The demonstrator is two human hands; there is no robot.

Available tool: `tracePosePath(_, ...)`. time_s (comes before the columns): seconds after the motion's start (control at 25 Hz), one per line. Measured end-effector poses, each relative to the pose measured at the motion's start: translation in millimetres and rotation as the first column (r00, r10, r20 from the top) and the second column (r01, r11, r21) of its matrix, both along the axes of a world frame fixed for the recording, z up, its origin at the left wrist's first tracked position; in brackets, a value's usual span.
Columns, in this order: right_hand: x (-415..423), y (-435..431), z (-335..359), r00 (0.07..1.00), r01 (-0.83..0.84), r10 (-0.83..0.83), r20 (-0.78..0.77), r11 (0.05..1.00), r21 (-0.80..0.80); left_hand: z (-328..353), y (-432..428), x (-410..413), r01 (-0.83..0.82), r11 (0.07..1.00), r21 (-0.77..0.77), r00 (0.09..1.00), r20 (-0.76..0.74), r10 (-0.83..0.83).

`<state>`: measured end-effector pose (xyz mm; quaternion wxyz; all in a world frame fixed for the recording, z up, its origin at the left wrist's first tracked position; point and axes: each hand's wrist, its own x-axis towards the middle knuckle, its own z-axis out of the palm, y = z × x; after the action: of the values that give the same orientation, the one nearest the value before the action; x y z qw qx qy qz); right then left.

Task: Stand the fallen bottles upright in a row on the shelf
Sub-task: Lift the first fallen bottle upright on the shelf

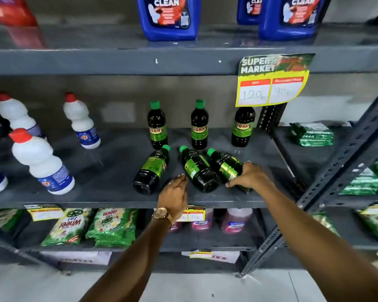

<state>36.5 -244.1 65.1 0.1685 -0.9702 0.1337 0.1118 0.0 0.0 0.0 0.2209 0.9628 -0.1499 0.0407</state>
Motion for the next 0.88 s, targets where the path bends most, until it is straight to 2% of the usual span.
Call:
tracePosePath(0.12, 10, 1, -6, 0.999, 0.009, -0.009, 0.042, 1.0, -0.004, -5, 1, 11, -0.013, 0.998, 0.054, 0.999, 0.05, 0.01)
tracePosePath(0.2, 10, -1, -14, 0.986, 0.028, -0.04, 0.161, 0.997, 0.076, -10, 3, 13, -0.018, 0.997, 0.076, 0.998, 0.055, 0.014)
tracePosePath(0.28, 10, -8, -26, 0.899, 0.001, -0.113, 0.422, 0.966, 0.258, -16, 2, 13, -0.028, 0.997, 0.078, 0.996, 0.09, 0.021)
tracePosePath(0.36, 5, -9, -36, 0.757, -0.085, -0.253, 0.602, 0.876, 0.475, -18, 1, 14, -0.036, 0.995, 0.088, 0.994, 0.11, 0.026)
tracePosePath(0.44, 4, -6, -41, 0.696, -0.113, -0.38, 0.61, 0.78, 0.615, -17, 1, 15, -0.034, 0.996, 0.078, 0.993, 0.118, 0.024)
tracePosePath(0.6, 4, -7, -48, 0.651, -0.063, -0.54, 0.533, 0.662, 0.747, -14, 2, 17, -0.062, 0.998, 0.032, 0.993, 0.106, 0.059)
tracePosePath(0.68, 1, -10, -56, 0.631, -0.056, -0.561, 0.536, 0.656, 0.753, -14, 2, 17, -0.069, 0.997, 0.017, 0.993, 0.1, 0.067)
tracePosePath(0.88, -17, -21, -75, 0.674, -0.12, -0.48, 0.562, 0.679, 0.724, -15, 2, 15, -0.071, 0.997, 0.024, 0.99, 0.126, 0.067)
